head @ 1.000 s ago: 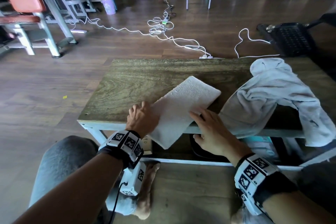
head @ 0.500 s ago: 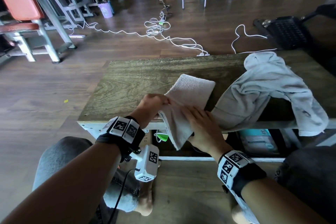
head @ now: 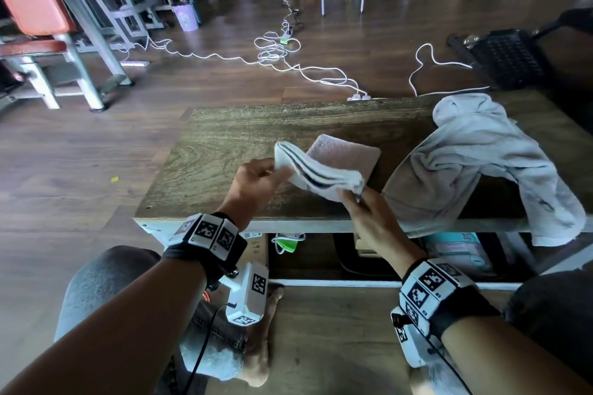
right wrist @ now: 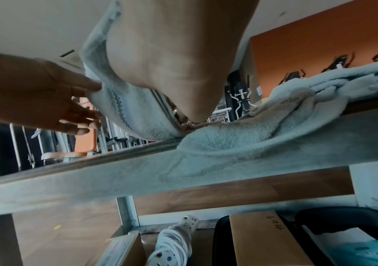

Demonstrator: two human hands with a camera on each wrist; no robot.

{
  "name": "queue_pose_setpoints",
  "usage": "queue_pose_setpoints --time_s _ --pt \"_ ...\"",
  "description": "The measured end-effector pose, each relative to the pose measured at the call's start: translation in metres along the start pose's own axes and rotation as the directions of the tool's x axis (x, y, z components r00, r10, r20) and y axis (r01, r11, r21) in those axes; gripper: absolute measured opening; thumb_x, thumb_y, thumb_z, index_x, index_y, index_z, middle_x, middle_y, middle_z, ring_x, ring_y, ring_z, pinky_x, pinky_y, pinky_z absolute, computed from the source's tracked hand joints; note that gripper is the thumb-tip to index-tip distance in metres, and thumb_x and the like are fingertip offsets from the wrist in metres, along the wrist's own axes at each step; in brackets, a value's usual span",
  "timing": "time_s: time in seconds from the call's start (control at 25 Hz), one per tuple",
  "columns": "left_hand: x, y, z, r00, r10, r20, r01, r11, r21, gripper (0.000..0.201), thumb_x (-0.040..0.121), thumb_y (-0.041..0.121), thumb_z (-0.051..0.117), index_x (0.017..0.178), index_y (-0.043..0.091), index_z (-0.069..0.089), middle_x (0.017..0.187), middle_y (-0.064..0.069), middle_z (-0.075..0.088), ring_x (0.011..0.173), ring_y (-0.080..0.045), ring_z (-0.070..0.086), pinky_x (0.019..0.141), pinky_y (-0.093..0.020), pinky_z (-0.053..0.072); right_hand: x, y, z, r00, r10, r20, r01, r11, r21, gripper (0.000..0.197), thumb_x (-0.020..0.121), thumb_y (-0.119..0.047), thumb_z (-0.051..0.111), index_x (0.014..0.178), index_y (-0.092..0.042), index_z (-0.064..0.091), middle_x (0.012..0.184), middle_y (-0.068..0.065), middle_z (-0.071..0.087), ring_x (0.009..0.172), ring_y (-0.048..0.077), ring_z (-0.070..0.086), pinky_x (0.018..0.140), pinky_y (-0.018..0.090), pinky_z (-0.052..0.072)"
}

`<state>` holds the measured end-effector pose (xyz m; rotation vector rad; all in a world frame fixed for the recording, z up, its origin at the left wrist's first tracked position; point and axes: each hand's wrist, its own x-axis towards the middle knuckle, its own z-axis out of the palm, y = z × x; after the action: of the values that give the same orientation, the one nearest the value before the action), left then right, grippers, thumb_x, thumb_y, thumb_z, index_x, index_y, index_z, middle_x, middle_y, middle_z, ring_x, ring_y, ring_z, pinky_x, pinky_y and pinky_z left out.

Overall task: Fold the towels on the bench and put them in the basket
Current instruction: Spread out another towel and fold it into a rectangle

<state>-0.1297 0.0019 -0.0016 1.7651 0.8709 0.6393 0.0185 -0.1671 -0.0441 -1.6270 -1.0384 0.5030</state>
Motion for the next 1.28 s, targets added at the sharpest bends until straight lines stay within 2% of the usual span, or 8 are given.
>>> queue_pose_setpoints --time_s 0.08,0.2,0.32,0.48,0.8,0.96,1.08,1.28 --pt "-0.002 0.001 0.002 0.998 0.038 -0.058 -0.041 0.997 -0.059 0.023 0.091 0.032 0.067 0.081 0.013 0.072 0.073 -0.005 0.069 0.065 -0.014 0.060 0.061 -0.031 0.051 0.006 -0.005 0.000 0.997 0.070 -0.022 -0.070 0.997 0.034 0.027 0.100 -0.045 0.050 0.099 -0.023 0.066 0.092 -0.011 0.070 0.083 -0.004 0.063 0.071 0.022 0.047" --pt "-0.001 -0.008 0.006 0.988 0.107 -0.108 -0.099 0.992 0.080 0.042 0.092 0.041 0.061 0.077 0.002 0.059 0.068 -0.017 0.062 0.059 -0.015 0.055 0.050 -0.037 0.048 0.016 -0.003 0.006 0.994 0.102 -0.050 -0.104 0.994 -0.033 0.035 0.100 -0.044 0.053 0.078 -0.017 0.059 0.072 -0.004 0.059 0.062 -0.003 0.056 0.053 0.015 0.036" --pt "-0.005 -0.016 0.012 0.968 0.188 -0.166 -0.138 0.952 0.274 0.049 0.094 0.036 0.061 0.064 0.002 0.042 0.053 0.001 0.040 0.046 -0.009 0.034 0.041 -0.021 0.029 0.025 0.003 0.010 0.987 0.144 -0.068 -0.150 0.984 -0.097 0.040 0.098 -0.041 0.057 0.071 -0.012 0.056 0.059 -0.008 0.049 0.047 0.000 0.047 0.046 0.016 0.030" --pt "0.002 -0.017 0.016 0.948 0.211 -0.239 -0.133 0.943 0.306 0.047 0.095 0.035 0.059 0.061 0.012 0.036 0.049 0.007 0.036 0.042 -0.007 0.032 0.042 -0.018 0.027 0.031 0.000 0.010 0.977 0.181 -0.111 -0.193 0.975 -0.107 0.037 0.097 -0.035 0.060 0.064 -0.021 0.050 0.053 -0.010 0.045 0.044 -0.004 0.048 0.043 0.012 0.031" --pt "0.056 -0.018 0.045 0.992 0.099 -0.084 -0.054 0.901 0.430 0.035 0.094 0.051 0.048 0.079 0.020 0.047 0.074 -0.002 0.061 0.075 -0.030 0.062 0.068 -0.037 0.052 0.043 0.015 0.012 0.915 0.284 -0.288 -0.320 0.944 -0.086 0.041 0.098 -0.043 0.056 0.067 -0.015 0.053 0.055 -0.007 0.051 0.045 0.006 0.045 0.043 0.020 0.031" --pt "0.061 -0.032 0.053 0.994 0.007 -0.105 0.055 0.819 0.572 0.033 0.094 0.054 0.045 0.095 0.024 0.058 0.094 -0.007 0.069 0.089 -0.035 0.064 0.070 -0.034 0.044 0.054 0.026 0.010 0.901 0.338 -0.272 -0.374 0.923 -0.093 0.047 0.093 -0.044 0.063 0.069 -0.004 0.064 0.055 0.005 0.061 0.047 0.017 0.057 0.043 0.033 0.042" --pt "0.063 -0.031 0.054 0.993 -0.017 -0.115 0.084 0.791 0.606 0.040 0.094 0.055 0.044 0.102 0.020 0.061 0.097 -0.011 0.069 0.091 -0.037 0.064 0.070 -0.034 0.042 0.057 0.029 0.011 0.872 0.392 -0.292 -0.423 0.905 -0.046 0.045 0.089 -0.047 0.066 0.074 -0.005 0.067 0.066 0.010 0.070 0.061 0.027 0.069 0.055 0.043 0.057" --pt "0.075 -0.027 0.055 0.998 -0.023 -0.060 0.057 0.754 0.654 0.041 0.095 0.054 0.044 0.108 0.017 0.057 0.098 -0.012 0.067 0.088 -0.036 0.064 0.068 -0.036 0.042 0.058 0.030 0.009 0.860 0.360 -0.361 -0.410 0.909 -0.070 0.042 0.087 -0.039 0.071 0.091 -0.001 0.056 0.069 0.000 0.062 0.056 0.010 0.061 0.045 0.023 0.042"
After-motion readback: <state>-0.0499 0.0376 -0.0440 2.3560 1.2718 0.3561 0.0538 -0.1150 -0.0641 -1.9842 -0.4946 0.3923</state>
